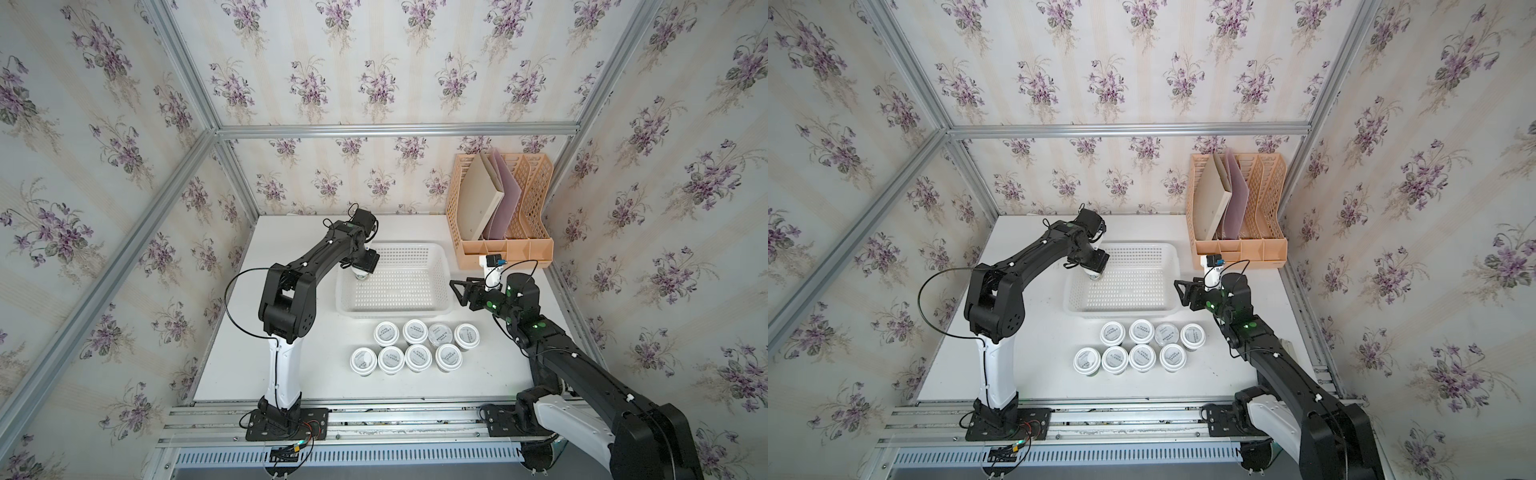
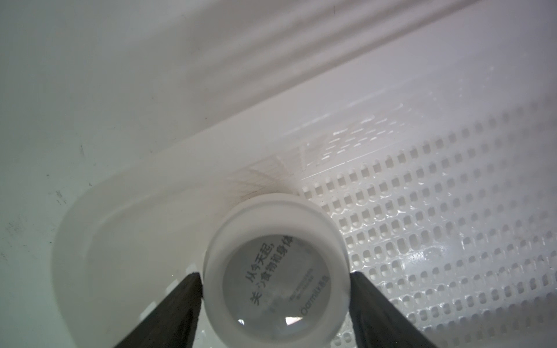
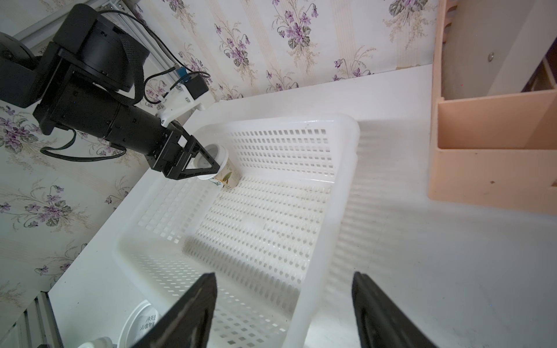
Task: Put the yogurt in the basket
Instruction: Place the yogurt in the basket.
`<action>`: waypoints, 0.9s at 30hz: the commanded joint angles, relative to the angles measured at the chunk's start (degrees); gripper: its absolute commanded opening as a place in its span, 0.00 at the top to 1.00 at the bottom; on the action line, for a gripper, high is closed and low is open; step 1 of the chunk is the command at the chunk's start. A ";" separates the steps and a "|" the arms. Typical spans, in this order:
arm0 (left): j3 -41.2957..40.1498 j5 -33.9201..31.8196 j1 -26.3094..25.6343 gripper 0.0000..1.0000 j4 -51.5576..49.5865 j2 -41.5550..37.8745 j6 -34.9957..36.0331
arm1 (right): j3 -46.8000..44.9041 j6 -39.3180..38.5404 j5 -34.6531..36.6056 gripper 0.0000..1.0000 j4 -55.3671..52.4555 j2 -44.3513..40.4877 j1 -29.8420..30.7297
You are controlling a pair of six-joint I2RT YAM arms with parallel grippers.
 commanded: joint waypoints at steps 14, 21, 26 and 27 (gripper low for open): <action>-3.79 -2.61 -0.10 0.06 -0.47 -9.67 -0.78 | 0.46 -0.49 0.68 0.24 1.01 -0.08 0.36; -6.71 -2.30 -2.52 0.07 -1.58 -16.89 -2.92 | 0.23 -0.47 1.11 0.24 1.03 -0.27 0.36; -12.25 -3.59 -5.27 0.08 -2.43 -25.45 -4.98 | -1.65 0.09 2.41 0.24 3.66 -1.22 0.45; -14.09 -4.19 -5.95 0.09 -2.02 -27.72 -5.63 | -2.49 0.43 2.84 0.24 4.98 -1.53 0.45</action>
